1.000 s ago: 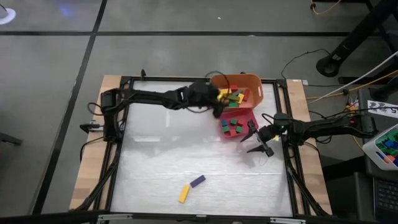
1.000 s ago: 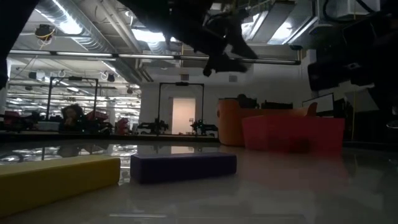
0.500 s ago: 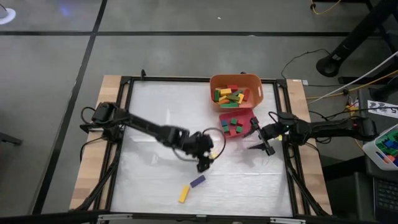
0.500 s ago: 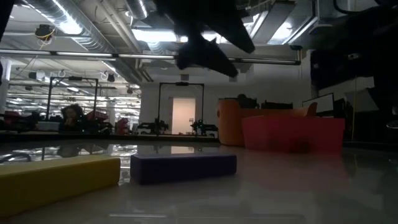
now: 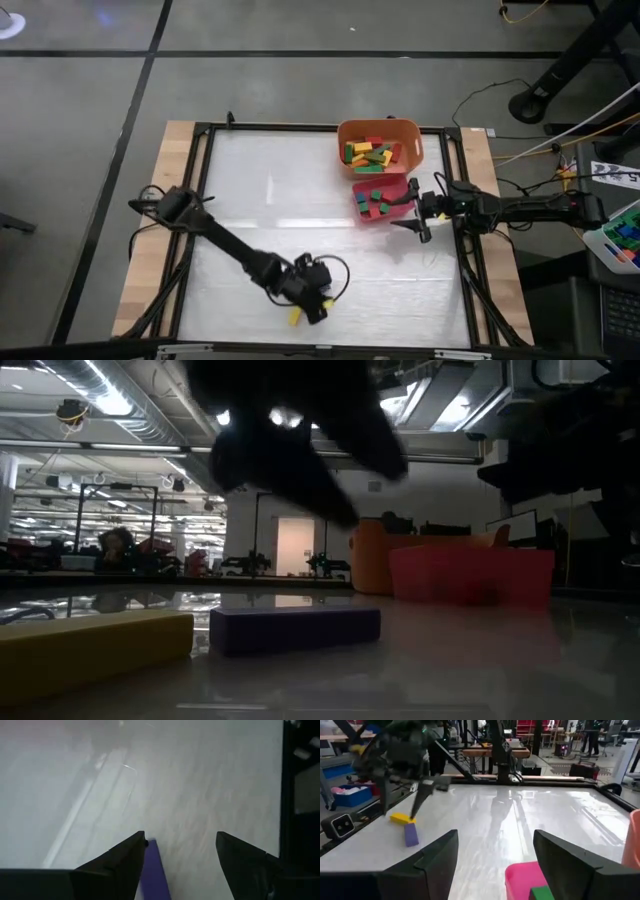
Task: Sort blocks by size
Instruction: Put the violet rectangle block into the orange bin
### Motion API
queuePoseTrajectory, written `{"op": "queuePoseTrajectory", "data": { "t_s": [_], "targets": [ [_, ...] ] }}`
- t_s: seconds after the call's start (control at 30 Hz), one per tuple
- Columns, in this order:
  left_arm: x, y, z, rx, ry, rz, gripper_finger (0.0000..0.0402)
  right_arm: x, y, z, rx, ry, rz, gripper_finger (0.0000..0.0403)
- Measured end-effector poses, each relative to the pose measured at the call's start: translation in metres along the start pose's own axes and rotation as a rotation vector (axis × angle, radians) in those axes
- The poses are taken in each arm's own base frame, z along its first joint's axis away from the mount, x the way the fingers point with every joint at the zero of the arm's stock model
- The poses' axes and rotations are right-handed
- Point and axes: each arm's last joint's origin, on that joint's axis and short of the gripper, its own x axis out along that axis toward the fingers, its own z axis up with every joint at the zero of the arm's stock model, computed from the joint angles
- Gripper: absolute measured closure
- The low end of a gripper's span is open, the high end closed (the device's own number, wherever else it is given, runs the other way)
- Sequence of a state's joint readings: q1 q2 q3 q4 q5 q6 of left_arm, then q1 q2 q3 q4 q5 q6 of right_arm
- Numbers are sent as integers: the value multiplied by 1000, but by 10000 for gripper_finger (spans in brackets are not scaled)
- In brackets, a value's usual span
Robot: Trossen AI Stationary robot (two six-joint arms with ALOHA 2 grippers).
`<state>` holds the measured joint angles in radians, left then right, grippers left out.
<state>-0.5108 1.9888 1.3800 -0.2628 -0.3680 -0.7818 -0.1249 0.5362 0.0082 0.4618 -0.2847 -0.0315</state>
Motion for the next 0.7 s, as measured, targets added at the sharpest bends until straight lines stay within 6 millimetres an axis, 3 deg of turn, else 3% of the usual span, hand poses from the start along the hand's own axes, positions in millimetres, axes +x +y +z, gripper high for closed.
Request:
{"op": "queuePoseTrajectory", "data": {
  "t_s": [0.17,0.7],
  "targets": [
    [18,-4,-23,43,22,44,171,0,-1,-3,7,26,-45,146],
    [33,2,-37,147,37,129,171,-1,-1,-11,27,107,-54,146]
  ]
}}
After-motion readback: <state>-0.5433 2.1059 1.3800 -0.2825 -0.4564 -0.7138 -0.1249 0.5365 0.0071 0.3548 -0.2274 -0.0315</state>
